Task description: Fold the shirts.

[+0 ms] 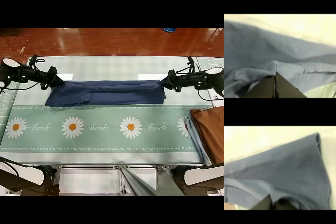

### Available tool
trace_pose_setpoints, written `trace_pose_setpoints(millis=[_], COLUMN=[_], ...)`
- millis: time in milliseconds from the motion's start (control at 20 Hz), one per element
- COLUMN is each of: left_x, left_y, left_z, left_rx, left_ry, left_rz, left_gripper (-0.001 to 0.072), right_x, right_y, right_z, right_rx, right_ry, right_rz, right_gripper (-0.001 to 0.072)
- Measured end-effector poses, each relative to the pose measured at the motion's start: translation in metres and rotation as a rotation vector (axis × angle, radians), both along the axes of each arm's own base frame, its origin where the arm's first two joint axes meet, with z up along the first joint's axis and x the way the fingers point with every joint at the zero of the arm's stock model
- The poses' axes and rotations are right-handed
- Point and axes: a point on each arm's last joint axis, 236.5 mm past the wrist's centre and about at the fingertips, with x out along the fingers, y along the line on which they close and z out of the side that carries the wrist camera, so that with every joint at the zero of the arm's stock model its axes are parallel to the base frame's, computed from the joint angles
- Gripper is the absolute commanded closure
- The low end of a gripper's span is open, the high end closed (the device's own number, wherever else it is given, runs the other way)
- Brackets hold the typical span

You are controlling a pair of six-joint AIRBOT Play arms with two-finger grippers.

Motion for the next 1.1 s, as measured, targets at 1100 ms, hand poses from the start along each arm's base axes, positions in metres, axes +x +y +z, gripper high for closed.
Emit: trace_pose_setpoints(millis=[1100], left_x=[-0.033], left_y=[-0.034], left_z=[0.174], left_rx=[0.370], left_ry=[-0.525], left_rz=[-0.178], left_gripper=[0.0200], right_x=[-0.022], right_y=[-0.022], right_z=[-0.055], right_rx=[-0.024], right_ry=[0.218], right_rz=[-0.053], right_gripper=[0.0306])
